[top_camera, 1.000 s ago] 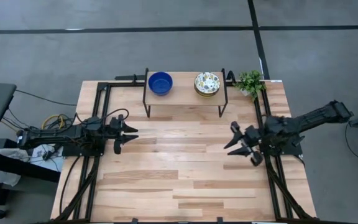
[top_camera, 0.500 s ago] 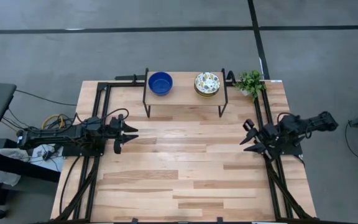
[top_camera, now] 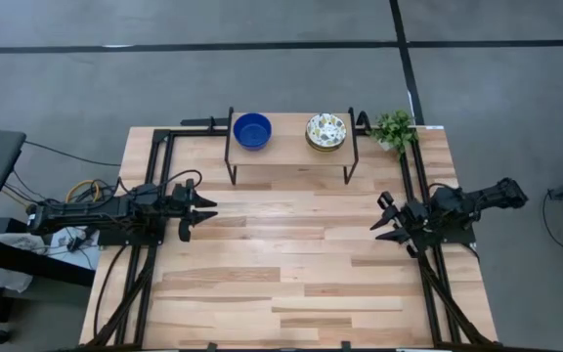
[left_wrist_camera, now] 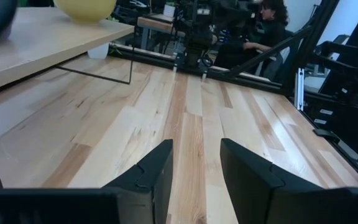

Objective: Pick & Place Mini bowls
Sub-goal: Return to Home Position

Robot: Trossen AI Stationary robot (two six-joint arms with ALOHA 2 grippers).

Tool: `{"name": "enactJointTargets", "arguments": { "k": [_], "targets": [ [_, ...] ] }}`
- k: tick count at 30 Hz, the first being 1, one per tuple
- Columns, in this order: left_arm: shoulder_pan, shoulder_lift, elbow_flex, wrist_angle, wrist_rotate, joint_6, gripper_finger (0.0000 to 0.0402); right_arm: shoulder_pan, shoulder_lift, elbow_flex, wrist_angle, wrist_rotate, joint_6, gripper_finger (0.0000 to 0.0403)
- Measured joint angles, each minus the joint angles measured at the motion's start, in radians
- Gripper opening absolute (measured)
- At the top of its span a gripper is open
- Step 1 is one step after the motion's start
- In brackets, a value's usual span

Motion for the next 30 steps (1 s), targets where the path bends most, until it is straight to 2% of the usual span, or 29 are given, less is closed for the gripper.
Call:
{"name": "enactJointTargets", "arguments": {
  "k": [3, 12, 18, 30],
  "targets": [
    [0.000, 0.000, 0.000, 0.000, 0.000, 0.000, 0.0131, 0.000, 0.000, -0.048, 0.053, 0.035, 0.007, 0.0111],
    [0.000, 0.014, 0.000, 0.002, 0.000, -0.022, 0.0131, 0.000, 0.000, -0.048, 0.034, 0.097, -0.019, 0.0111],
    [0.000, 0.026, 0.000, 0.002, 0.000, -0.023, 0.0131, 0.000, 0.000, -0.049, 0.020, 0.098, 0.051, 0.0111],
    [0.000, 0.084, 0.000, 0.003, 0.000, -0.023, 0.0131, 0.000, 0.000, -0.049, 0.020, 0.097, 0.052, 0.0111]
  ]
}}
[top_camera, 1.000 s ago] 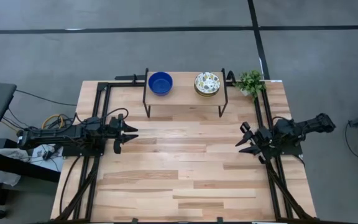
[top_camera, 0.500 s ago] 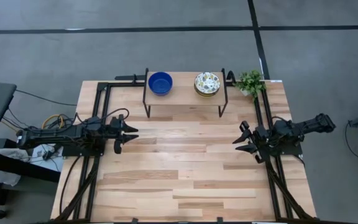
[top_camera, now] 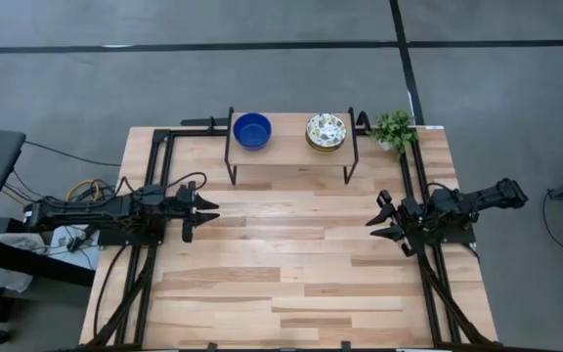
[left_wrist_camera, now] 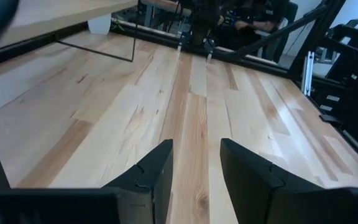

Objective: Pick & Place Mini bowls
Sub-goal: Return to Home Position

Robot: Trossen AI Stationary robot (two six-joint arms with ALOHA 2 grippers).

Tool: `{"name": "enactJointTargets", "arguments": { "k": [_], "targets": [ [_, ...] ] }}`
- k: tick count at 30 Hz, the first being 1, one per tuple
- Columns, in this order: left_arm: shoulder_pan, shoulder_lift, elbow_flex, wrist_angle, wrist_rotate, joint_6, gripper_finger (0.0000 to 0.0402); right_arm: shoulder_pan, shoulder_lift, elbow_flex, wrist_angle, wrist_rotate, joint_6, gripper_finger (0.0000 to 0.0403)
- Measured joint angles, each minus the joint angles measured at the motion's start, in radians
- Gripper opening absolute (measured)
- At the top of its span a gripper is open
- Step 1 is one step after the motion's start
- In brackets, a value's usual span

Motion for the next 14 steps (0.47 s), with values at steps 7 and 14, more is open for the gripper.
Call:
{"name": "enactJointTargets", "arguments": {
  "k": [7, 14],
  "targets": [
    [0.000, 0.043, 0.000, 0.000, 0.000, 0.000, 0.0131, 0.000, 0.000, -0.001, 0.000, 0.000, 0.000, 0.0111],
    [0.000, 0.082, 0.000, 0.001, 0.000, 0.000, 0.0131, 0.000, 0.000, -0.001, 0.000, 0.000, 0.000, 0.0111]
  ]
}}
